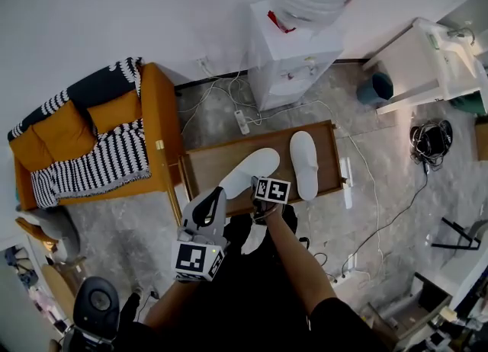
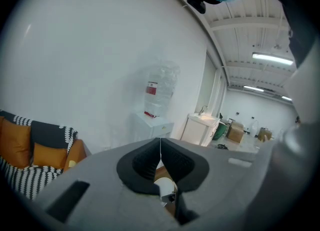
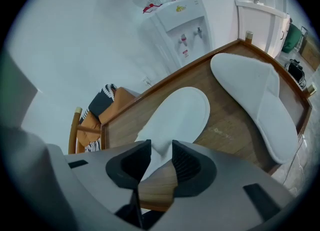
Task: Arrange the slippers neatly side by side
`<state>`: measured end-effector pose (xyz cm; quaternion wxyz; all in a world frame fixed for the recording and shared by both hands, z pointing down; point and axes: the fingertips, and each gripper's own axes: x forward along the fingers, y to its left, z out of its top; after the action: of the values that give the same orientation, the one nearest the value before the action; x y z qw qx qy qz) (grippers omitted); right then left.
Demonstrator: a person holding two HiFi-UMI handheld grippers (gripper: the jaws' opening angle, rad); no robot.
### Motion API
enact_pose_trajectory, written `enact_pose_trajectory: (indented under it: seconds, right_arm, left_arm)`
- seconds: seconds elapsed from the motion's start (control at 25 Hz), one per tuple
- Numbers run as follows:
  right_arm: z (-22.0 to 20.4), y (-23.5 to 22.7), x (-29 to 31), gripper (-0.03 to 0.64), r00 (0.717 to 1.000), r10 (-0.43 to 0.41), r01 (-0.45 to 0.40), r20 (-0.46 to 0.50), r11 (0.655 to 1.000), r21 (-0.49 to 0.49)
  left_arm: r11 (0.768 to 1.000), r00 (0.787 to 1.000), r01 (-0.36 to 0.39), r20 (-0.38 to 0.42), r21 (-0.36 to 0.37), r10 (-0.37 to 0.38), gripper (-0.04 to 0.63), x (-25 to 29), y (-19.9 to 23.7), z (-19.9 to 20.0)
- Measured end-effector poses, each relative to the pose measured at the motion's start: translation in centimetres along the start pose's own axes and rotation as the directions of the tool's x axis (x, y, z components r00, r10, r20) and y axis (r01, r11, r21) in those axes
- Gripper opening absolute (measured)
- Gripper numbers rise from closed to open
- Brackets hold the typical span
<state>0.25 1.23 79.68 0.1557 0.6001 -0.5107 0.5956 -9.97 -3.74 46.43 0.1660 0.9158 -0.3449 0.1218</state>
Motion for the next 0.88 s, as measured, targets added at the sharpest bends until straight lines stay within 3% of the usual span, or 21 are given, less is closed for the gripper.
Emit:
enact_pose_trajectory:
  seconds: [0.28, 0.56, 0.88]
  right_arm:
    - [-0.5, -0.2, 0.5, 0.040, 0.999, -0.030, 0.028, -0.042, 0.998, -0.052]
    - [-0.3, 0.7, -0.3, 0.032, 0.998, -0.020, 0.011, -0.057, 0.989, -0.150]
    - [0.4, 0.8, -2.5, 0.029, 0.995, -0.002, -0.027, -0.097, 0.953, -0.303]
  left_arm:
    - [1.000, 1.000, -0.017, -0.017, -0.017, 0.017, 0.018, -0.3, 0.9, -0.8]
    - [0.999, 1.000, -0.015, -0.015, -0.037, 0.014, 0.017, -0.2, 0.6, -0.9]
    - [0.998, 0.999, -0.040, 0.000, -0.056, 0.040, 0.017, 0.3, -0.4, -0.3]
